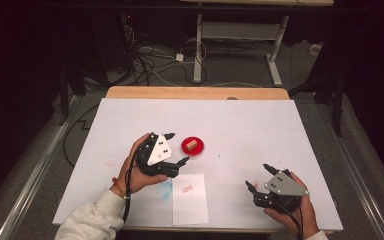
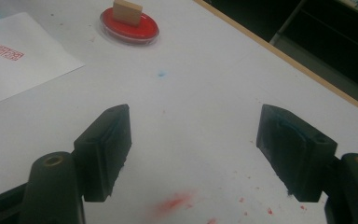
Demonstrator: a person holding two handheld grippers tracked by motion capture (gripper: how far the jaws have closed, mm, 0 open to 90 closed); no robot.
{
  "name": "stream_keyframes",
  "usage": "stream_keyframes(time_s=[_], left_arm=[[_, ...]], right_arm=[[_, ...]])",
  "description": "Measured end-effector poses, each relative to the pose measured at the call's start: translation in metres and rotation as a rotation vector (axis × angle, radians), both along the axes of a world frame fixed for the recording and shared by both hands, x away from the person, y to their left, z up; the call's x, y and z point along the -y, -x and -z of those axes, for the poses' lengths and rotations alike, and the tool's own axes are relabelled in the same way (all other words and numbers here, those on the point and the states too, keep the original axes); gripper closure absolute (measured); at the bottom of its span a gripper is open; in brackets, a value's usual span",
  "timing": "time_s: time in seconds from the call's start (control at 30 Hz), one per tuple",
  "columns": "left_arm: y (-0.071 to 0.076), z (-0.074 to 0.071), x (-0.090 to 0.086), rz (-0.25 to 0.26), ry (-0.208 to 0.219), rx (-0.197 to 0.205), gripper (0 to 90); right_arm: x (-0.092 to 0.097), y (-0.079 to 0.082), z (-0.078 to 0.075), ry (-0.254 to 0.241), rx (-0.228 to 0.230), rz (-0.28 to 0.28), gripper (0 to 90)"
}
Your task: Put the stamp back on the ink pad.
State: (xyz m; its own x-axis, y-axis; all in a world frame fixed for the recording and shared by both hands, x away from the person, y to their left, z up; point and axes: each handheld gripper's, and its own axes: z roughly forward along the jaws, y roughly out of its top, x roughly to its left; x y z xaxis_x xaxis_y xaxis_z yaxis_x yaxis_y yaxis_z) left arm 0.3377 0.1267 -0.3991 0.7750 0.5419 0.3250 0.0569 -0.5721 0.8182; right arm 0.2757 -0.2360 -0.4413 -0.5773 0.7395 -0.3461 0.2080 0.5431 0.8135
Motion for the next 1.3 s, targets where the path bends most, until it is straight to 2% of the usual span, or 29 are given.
stream_keyframes(time_s=[0.1,0.17,0.43,0.57,0.67,0.87,1.13,1.3], left_arm=[[0.006,0.0,-0.005,0.006,0.006,0.007,18.9],[0.011,0.002,-0.007,0.006,-0.004,0.026,18.9],[0.023,0.01,-0.019,-0.006,-0.031,0.045,17.7],[0.028,0.015,-0.029,-0.027,-0.014,0.055,17.7],[0.031,0.018,-0.037,-0.045,-0.001,0.05,17.6],[0.036,0.028,-0.05,-0.075,-0.015,0.044,17.0],[0.043,0.044,-0.074,-0.141,-0.037,0.01,17.0],[0.048,0.05,-0.087,-0.166,-0.03,-0.01,16.9]], right_arm=[[0.0,0.001,-0.001,-0.001,0.006,0.0,26.6],[0.0,0.001,-0.001,-0.003,0.01,-0.001,26.6],[0.0,0.001,-0.002,-0.008,0.018,-0.003,26.6],[0.0,0.002,-0.003,-0.011,0.022,0.0,26.6],[0.001,0.002,-0.003,-0.011,0.025,0.0,26.6],[0.002,0.003,-0.003,-0.012,0.027,0.004,26.5],[0.003,0.004,-0.003,-0.013,0.032,0.012,26.5],[0.003,0.004,-0.003,-0.009,0.032,0.012,26.5]])
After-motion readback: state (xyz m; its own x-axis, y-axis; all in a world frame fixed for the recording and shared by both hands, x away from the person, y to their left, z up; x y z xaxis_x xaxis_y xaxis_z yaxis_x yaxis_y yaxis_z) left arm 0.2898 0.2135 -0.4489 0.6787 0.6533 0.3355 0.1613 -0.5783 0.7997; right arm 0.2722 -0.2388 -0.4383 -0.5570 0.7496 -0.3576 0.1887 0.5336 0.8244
